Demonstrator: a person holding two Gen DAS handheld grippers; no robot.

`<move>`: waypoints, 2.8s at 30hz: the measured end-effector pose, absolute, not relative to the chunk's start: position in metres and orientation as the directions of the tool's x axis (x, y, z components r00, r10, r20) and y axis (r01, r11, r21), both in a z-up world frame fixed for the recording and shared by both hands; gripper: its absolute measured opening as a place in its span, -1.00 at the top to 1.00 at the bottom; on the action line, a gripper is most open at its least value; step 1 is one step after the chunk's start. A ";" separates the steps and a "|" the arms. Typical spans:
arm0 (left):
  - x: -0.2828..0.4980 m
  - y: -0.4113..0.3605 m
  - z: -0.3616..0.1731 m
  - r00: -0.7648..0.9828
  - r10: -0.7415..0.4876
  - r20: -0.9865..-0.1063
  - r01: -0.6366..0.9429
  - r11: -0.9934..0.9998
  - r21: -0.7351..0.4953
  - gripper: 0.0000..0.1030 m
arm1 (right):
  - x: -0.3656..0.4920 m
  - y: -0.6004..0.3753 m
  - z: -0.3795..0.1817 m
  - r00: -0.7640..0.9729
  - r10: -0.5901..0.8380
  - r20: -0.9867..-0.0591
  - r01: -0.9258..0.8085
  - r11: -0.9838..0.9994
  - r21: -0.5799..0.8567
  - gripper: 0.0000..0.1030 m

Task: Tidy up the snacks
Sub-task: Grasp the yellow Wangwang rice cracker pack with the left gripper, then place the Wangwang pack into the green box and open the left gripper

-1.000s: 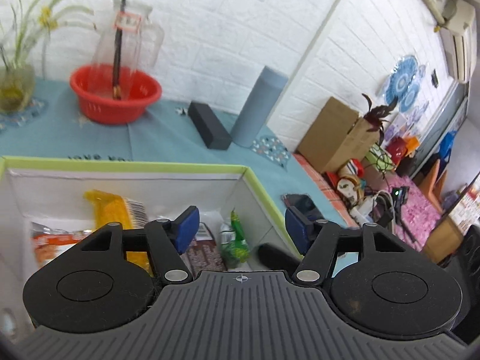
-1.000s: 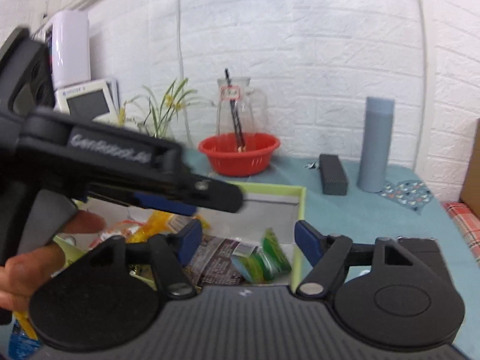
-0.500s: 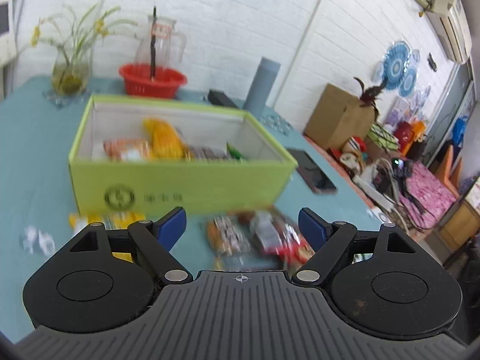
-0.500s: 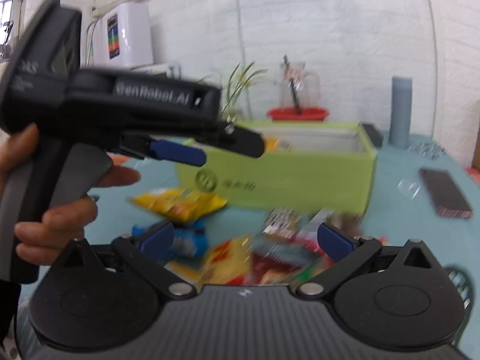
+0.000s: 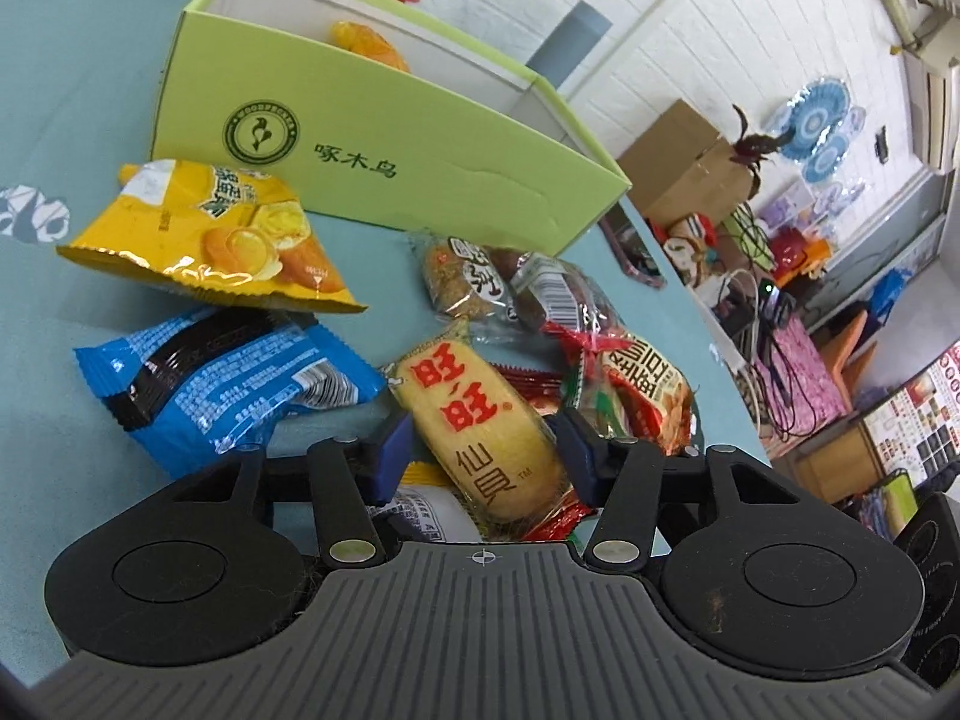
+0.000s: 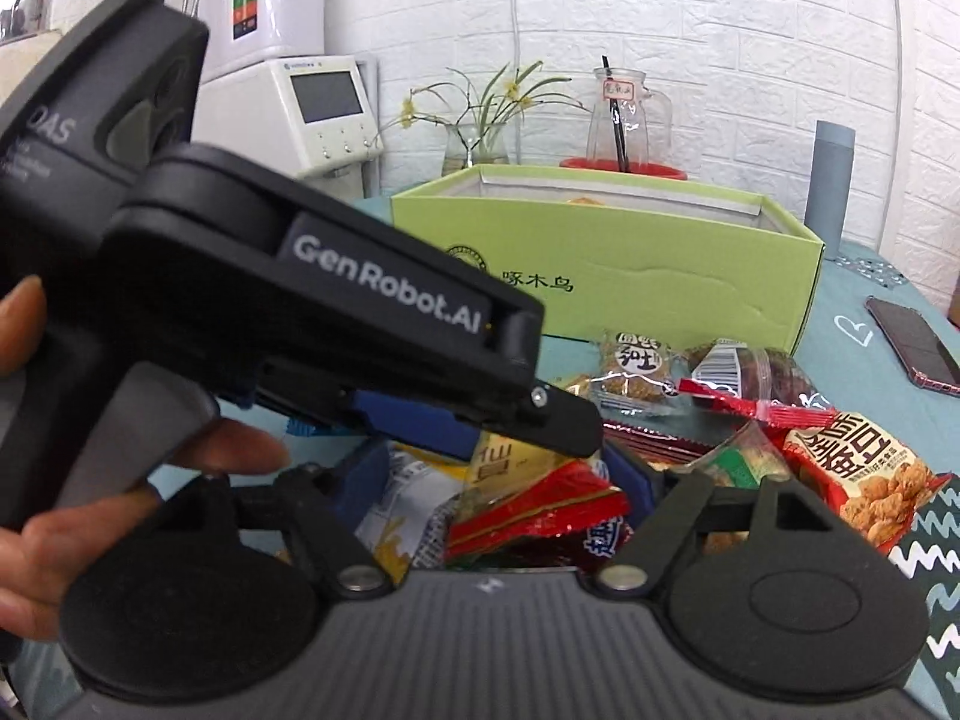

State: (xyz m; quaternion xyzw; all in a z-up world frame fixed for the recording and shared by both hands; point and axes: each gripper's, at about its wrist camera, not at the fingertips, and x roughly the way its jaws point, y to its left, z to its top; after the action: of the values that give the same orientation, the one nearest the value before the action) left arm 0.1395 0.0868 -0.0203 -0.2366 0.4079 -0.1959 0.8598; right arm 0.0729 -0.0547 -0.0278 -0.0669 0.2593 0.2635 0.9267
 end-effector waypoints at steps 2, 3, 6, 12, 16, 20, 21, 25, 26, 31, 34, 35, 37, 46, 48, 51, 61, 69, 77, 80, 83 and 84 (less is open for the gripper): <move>0.133 0.087 -0.021 0.594 -0.522 -0.613 0.148 0.819 -0.554 0.37 | 0.067 -0.050 -0.028 0.722 0.456 -0.521 -0.523 0.852 0.021 -0.59; 0.128 0.088 -0.021 0.595 -0.519 -0.614 0.148 0.821 -0.551 0.37 | 0.064 -0.050 -0.028 0.717 0.459 -0.524 -0.523 0.852 0.031 -0.60; 0.114 0.088 -0.020 0.601 -0.505 -0.619 0.162 0.836 -0.524 0.38 | 0.053 -0.048 -0.028 0.698 0.484 -0.528 -0.540 0.840 0.056 -0.65; 0.117 0.091 -0.018 0.600 -0.508 -0.618 0.155 0.832 -0.533 0.36 | 0.057 -0.055 -0.028 0.696 0.492 -0.522 -0.529 0.844 0.089 -0.58; 0.121 0.092 -0.020 0.601 -0.499 -0.625 0.135 0.833 -0.536 0.34 | 0.061 -0.061 -0.026 0.709 0.479 -0.518 -0.508 0.856 0.096 -0.54; 0.126 0.095 -0.022 0.601 -0.497 -0.626 0.114 0.829 -0.548 0.33 | 0.067 -0.062 -0.028 0.702 0.486 -0.520 -0.505 0.855 0.118 -0.54; 0.127 0.095 -0.023 0.601 -0.494 -0.629 0.109 0.830 -0.547 0.33 | 0.072 -0.062 -0.028 0.698 0.489 -0.524 -0.504 0.855 0.125 -0.51; 0.132 0.095 -0.028 0.588 -0.505 -0.632 0.101 0.821 -0.562 0.35 | 0.082 -0.063 -0.029 0.688 0.492 -0.534 -0.509 0.851 0.129 -0.48; 0.133 0.096 -0.030 0.584 -0.509 -0.633 0.102 0.819 -0.564 0.39 | 0.080 -0.061 -0.031 0.682 0.497 -0.536 -0.511 0.849 0.136 -0.48; 0.133 0.099 -0.033 0.580 -0.529 -0.619 0.106 0.803 -0.586 0.49 | 0.085 -0.066 -0.032 0.662 0.523 -0.537 -0.512 0.839 0.184 -0.48; 0.135 0.101 -0.033 0.574 -0.538 -0.618 0.109 0.798 -0.593 0.47 | 0.091 -0.071 -0.030 0.656 0.528 -0.540 -0.510 0.837 0.199 -0.43; 0.135 0.102 -0.033 0.572 -0.539 -0.618 0.110 0.797 -0.594 0.47 | 0.092 -0.073 -0.029 0.655 0.528 -0.540 -0.508 0.837 0.202 -0.43; 0.136 0.101 -0.032 0.576 -0.533 -0.620 0.107 0.801 -0.589 0.47 | 0.095 -0.075 -0.030 0.652 0.529 -0.544 -0.505 0.838 0.209 -0.43; 0.143 0.100 -0.031 0.572 -0.532 -0.625 0.104 0.802 -0.588 0.40 | 0.103 -0.085 -0.027 0.622 0.581 -0.525 -0.476 0.813 0.335 -0.56; 0.144 0.101 -0.031 0.573 -0.530 -0.625 0.100 0.802 -0.589 0.40 | 0.106 -0.087 -0.028 0.614 0.592 -0.522 -0.471 0.806 0.360 -0.54; 0.143 0.100 -0.031 0.574 -0.527 -0.626 0.105 0.806 -0.583 0.40 | 0.106 -0.085 -0.031 0.635 0.550 -0.543 -0.460 0.833 0.307 -0.20; 0.131 0.087 -0.016 0.610 -0.501 -0.614 0.150 0.834 -0.531 0.71 | 0.090 -0.077 -0.024 0.706 0.451 -0.546 -0.463 0.877 0.126 0.06; 0.164 0.088 0.041 0.665 -0.521 -0.535 0.219 0.821 -0.527 0.75 | 0.118 -0.082 0.023 0.775 0.459 -0.434 -0.490 0.871 0.046 0.05; 0.278 0.068 0.083 0.722 -0.463 -0.515 0.258 0.870 -0.421 0.75 | 0.235 -0.081 0.057 0.809 0.435 -0.395 -0.473 0.881 0.002 0.00; 0.315 0.063 0.075 0.720 -0.437 -0.539 0.240 0.886 -0.397 0.74 | 0.272 -0.075 0.049 0.802 0.422 -0.424 -0.468 0.884 -0.006 0.00; 0.342 0.062 0.057 0.700 -0.425 -0.574 0.231 0.895 -0.381 0.74 | 0.296 -0.072 0.030 0.784 0.412 -0.464 -0.470 0.882 -0.010 -0.01; 0.349 0.060 0.051 0.693 -0.421 -0.585 0.232 0.899 -0.372 0.71 | 0.302 -0.072 0.023 0.774 0.416 -0.477 -0.474 0.880 -0.002 -0.04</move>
State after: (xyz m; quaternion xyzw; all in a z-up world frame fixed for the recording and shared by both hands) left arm 0.3486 0.0604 0.0510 -0.1357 0.3482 -0.1791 0.9101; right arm 0.3024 -0.0721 0.0233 -0.0612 0.2385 0.2368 0.9398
